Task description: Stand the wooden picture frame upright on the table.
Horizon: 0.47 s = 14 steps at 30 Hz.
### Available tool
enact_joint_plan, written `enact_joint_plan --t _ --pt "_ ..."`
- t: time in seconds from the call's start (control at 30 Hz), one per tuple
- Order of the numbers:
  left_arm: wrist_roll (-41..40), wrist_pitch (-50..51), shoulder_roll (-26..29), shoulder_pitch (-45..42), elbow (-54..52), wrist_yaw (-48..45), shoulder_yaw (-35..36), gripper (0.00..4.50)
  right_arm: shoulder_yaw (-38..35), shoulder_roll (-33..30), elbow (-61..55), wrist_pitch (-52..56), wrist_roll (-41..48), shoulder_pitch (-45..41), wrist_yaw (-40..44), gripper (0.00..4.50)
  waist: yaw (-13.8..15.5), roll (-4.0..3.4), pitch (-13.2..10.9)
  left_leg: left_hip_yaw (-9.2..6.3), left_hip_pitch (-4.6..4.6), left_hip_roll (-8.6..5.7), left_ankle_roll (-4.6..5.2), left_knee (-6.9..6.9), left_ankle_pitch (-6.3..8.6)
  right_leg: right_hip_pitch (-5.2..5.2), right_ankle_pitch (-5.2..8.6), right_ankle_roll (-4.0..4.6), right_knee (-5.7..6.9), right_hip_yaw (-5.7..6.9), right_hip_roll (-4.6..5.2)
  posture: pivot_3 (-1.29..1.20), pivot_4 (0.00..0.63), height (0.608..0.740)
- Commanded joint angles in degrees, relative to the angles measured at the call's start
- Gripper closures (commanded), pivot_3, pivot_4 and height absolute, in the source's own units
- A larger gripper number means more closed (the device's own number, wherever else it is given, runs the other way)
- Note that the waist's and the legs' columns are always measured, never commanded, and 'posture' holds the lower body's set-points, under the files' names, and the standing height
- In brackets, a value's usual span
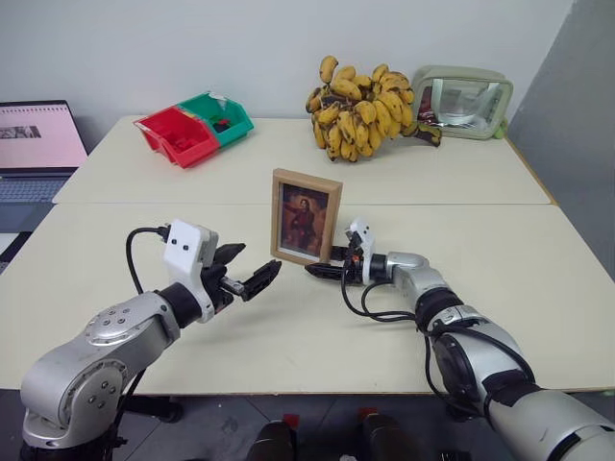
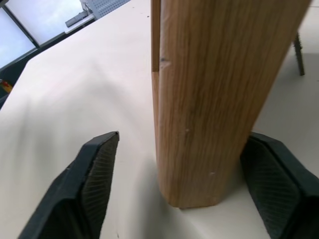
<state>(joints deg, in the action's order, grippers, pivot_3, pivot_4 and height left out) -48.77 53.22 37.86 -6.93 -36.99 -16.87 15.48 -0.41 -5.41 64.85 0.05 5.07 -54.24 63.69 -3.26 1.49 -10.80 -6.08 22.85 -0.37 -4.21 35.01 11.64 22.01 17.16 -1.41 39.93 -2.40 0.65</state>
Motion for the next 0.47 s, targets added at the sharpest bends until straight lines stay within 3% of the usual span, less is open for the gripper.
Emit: enact_joint_plan --t 0.03,0.27,0.37,0.47 --pt "0.6 -1.4 1.3 -0.4 0.5 -1.7 1.5 0.00 2.5 -5.7 -9.8 2.6 -1.3 7.4 3.7 0.03 0.4 -0.01 0.0 -0.02 0.00 -0.01 0.00 0.00 0.00 -0.02 0.00 -0.01 -0.01 0.02 0.02 0.00 0.150 0.740" --pt "-0.4 0.5 7.4 -0.4 6.0 -7.9 4.9 0.00 3.5 -20.0 -50.5 23.4 4.4 24.5 5.1 0.03 1.9 -0.04 0.1 -0.24 0.02 -0.11 0.03 0.00 0.02 -0.30 -0.02 -0.09 -0.46 0.13 0.18 0.00 0.150 0.740" --pt "-0.4 1.0 13.8 -4.1 13.6 -14.7 6.3 0.00 0.4 -25.8 -68.6 39.8 10.5 25.1 2.5 0.03 1.2 -0.14 0.0 -0.18 0.04 -0.03 0.04 -0.01 0.02 -0.22 -0.02 -0.08 -0.45 0.15 0.17 0.00 0.150 0.740" --pt "-0.4 0.9 19.4 -9.0 21.5 -21.3 6.8 0.00 -2.3 -27.6 -76.8 53.5 15.3 21.1 -2.3 0.03 0.5 -0.20 0.0 -0.02 0.05 -0.04 0.04 -0.05 0.02 -0.02 -0.02 -0.04 -0.34 0.05 -0.02 0.00 0.150 0.740"
